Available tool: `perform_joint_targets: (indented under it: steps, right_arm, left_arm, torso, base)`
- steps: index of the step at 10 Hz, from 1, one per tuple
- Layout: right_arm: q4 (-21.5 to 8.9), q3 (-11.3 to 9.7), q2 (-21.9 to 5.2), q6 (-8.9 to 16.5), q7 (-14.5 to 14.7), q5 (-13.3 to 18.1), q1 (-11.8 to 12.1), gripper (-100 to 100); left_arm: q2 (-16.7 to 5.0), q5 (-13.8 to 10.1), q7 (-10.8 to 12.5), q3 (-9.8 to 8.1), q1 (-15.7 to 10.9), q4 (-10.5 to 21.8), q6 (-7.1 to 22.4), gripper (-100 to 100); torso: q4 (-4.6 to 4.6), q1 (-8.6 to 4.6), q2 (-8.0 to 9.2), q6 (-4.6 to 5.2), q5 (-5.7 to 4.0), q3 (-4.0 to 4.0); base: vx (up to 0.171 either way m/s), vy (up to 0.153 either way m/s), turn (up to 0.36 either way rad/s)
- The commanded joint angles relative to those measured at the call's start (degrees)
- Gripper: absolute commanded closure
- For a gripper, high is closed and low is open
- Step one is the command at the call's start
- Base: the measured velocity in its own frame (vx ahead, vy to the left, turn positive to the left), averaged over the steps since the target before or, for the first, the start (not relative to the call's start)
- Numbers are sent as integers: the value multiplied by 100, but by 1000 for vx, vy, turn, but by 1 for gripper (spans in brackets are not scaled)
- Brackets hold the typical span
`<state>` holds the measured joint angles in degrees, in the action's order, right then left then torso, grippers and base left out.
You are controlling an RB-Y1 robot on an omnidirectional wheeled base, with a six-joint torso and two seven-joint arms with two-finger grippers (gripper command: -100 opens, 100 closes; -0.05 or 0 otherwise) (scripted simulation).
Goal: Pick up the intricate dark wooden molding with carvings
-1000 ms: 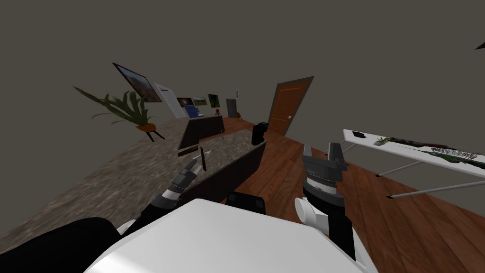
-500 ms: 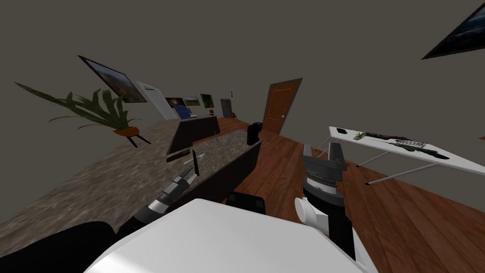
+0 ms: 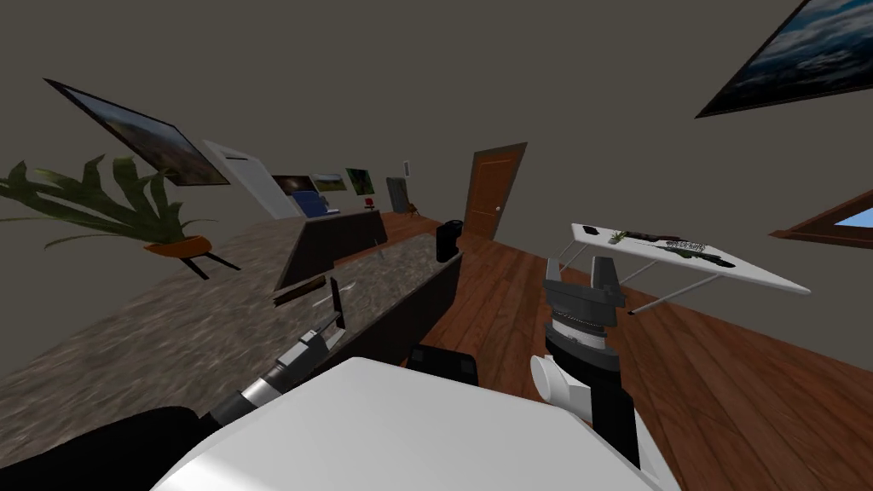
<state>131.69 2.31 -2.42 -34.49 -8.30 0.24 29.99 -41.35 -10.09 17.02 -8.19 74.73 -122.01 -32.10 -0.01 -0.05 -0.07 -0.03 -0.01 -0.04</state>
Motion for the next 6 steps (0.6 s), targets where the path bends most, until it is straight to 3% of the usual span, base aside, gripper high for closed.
perform_joint_targets:
  steps: [1, 2, 3, 4, 5, 6]
  right_arm:
    - [0, 0, 0, 0, 0, 0, 0, 0]
    - [0, -1, 0, 0, 0, 0, -1, 0]
    - [0, 0, 0, 0, 0, 0, 0, 0]
    - [0, 0, 0, 0, 0, 0, -1, 0]
    - [0, 0, 0, 0, 0, 0, 0, 0]
    - [0, 0, 0, 0, 0, 0, -1, 0]
  left_arm:
    - [-286, -126, 120, -46, 286, 136, -11, -100]
    - [-287, -126, 120, -46, 342, 136, -11, -100]
    - [-514, -233, 191, -70, 570, 221, 13, -100]
    - [-514, -233, 191, -70, 633, 221, 13, -100]
    - [-735, -346, 250, -89, 856, 313, 44, -100]
    - [-735, -346, 250, -89, 919, 313, 44, -100]
  torso:
    - [0, 0, 0, 0, 0, 0]
    - [0, 1, -1, 4, 0, -1]
    - [0, 1, -1, 0, 0, 0]
    - [-1, 2, -4, 4, 0, -2]
    - [0, 3, -3, 1, 1, -2]
    - [-1, 3, -5, 5, 0, -3]
  base:
    - [35, -13, -206]
    - [33, -4, -116]
    - [45, -9, -217]
    - [37, 1, -129]
    - [44, -5, -253]
    - [33, 5, -108]
